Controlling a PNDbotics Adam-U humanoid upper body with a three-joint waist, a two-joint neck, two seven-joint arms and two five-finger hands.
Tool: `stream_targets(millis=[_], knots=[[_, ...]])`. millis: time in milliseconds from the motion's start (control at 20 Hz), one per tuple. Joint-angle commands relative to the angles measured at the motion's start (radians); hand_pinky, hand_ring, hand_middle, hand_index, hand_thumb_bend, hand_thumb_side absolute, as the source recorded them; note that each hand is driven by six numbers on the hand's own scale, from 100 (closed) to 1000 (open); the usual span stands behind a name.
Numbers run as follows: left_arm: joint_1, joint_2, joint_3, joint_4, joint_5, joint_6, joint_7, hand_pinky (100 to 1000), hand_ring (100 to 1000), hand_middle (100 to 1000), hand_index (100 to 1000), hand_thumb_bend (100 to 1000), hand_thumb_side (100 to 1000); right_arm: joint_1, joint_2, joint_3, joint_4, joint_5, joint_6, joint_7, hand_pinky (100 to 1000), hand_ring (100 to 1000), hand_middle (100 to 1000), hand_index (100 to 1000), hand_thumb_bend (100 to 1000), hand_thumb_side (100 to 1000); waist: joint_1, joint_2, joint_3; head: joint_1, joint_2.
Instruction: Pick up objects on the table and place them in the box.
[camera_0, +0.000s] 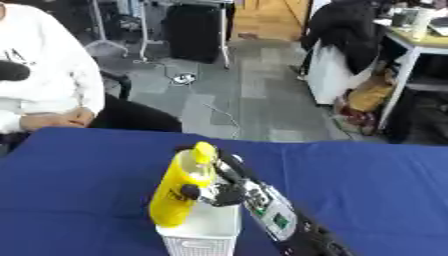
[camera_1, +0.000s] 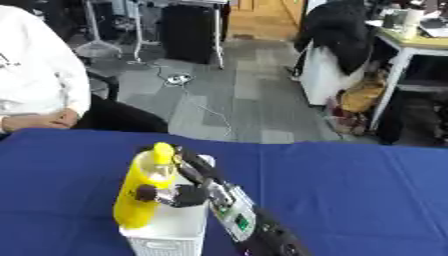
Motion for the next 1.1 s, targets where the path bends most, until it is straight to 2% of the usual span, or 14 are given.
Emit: stream_targets(millis=[50, 400, 450, 500, 550, 650, 700, 800, 850, 900, 950, 1000, 1050, 1100], knots=[[-0.013, 0.005, 0.008, -0.014, -0.002, -0.003, -0.001, 704, 752, 849, 860, 272, 905, -0.022, -0.001, -0.011, -0.003, 0.070, 0.022, -0.019, 841, 914, 838, 938, 728, 883, 0.008, -0.013, -0.001, -0.007, -0.016], [-0.011, 0.009, 0.008, -0.014, -0.002, -0.004, 0.000, 704, 752, 848, 860, 272, 905, -0.030, -0.016, -0.018, 0.004, 0.107, 0.022, -0.031, 840, 915, 844, 939, 738, 892, 0.006, -0.015, -0.005, 0.009, -0.014], [-0.011, 0.009, 0.008, -0.014, -0.002, -0.004, 0.000, 703, 752, 848, 860, 272, 905, -0.038, -0.024, -0.020, -0.001, 0.121, 0.024, -0.038, 828, 903, 836, 920, 671, 898, 0.006, -0.015, -0.006, 0.012, -0.015], [-0.011, 0.009, 0.007, -0.014, -0.003, -0.003, -0.001, 703, 752, 848, 860, 272, 905, -0.049, -0.032, -0.025, -0.001, 0.123, 0.029, -0.045, 830, 904, 837, 924, 686, 897, 0.005, -0.016, -0.007, 0.014, -0.017], [-0.011, 0.010, 0.007, -0.014, -0.003, -0.003, -0.001, 703, 752, 848, 860, 272, 905, -0.061, -0.042, -0.030, 0.001, 0.123, 0.032, -0.052, 820, 896, 832, 902, 641, 904, 0.005, -0.016, -0.008, 0.014, -0.019], [-0.011, 0.011, 0.006, -0.014, -0.002, -0.003, -0.002, 703, 752, 848, 860, 272, 904, -0.086, -0.069, -0.042, 0.016, 0.138, 0.043, -0.066, 820, 899, 842, 902, 606, 894, 0.004, -0.017, -0.010, 0.016, -0.023], [-0.012, 0.011, 0.006, -0.014, -0.002, -0.003, -0.002, 704, 752, 848, 860, 273, 904, -0.096, -0.084, -0.051, 0.026, 0.153, 0.051, -0.076, 820, 899, 843, 902, 679, 880, 0.003, -0.018, -0.011, 0.018, -0.025], [-0.010, 0.013, 0.007, -0.014, -0.001, -0.002, -0.001, 704, 752, 848, 860, 273, 904, -0.109, -0.108, -0.065, 0.042, 0.190, 0.060, -0.097, 818, 897, 845, 901, 684, 876, 0.001, -0.019, -0.013, 0.024, -0.026], [-0.009, 0.014, 0.007, -0.014, -0.002, -0.002, -0.001, 703, 751, 848, 860, 272, 905, -0.110, -0.115, -0.072, 0.049, 0.201, 0.062, -0.106, 823, 896, 842, 907, 726, 874, 0.001, -0.019, -0.015, 0.027, -0.026], [-0.007, 0.016, 0.006, -0.014, -0.003, -0.003, -0.002, 703, 751, 848, 860, 272, 904, -0.110, -0.121, -0.077, 0.057, 0.203, 0.062, -0.111, 819, 895, 843, 905, 708, 875, 0.001, -0.020, -0.016, 0.032, -0.027], [-0.006, 0.017, 0.006, -0.014, -0.003, -0.003, -0.002, 702, 751, 848, 860, 272, 905, -0.109, -0.125, -0.080, 0.063, 0.202, 0.064, -0.113, 835, 902, 847, 921, 795, 890, 0.001, -0.020, -0.017, 0.034, -0.028], [-0.004, 0.018, 0.006, -0.014, -0.005, -0.004, -0.003, 702, 751, 848, 860, 272, 905, -0.107, -0.127, -0.081, 0.065, 0.194, 0.060, -0.111, 832, 900, 846, 918, 775, 885, 0.003, -0.020, -0.019, 0.037, -0.028], [-0.003, 0.018, 0.006, -0.014, -0.005, -0.005, -0.004, 702, 751, 848, 860, 272, 905, -0.103, -0.128, -0.082, 0.065, 0.182, 0.056, -0.107, 853, 913, 858, 944, 851, 936, 0.003, -0.020, -0.019, 0.037, -0.029], [-0.002, 0.019, 0.007, -0.014, -0.006, -0.005, -0.003, 702, 751, 848, 860, 272, 905, -0.093, -0.131, -0.084, 0.055, 0.155, 0.049, -0.105, 858, 916, 859, 952, 860, 956, 0.005, -0.021, -0.020, 0.036, -0.030]])
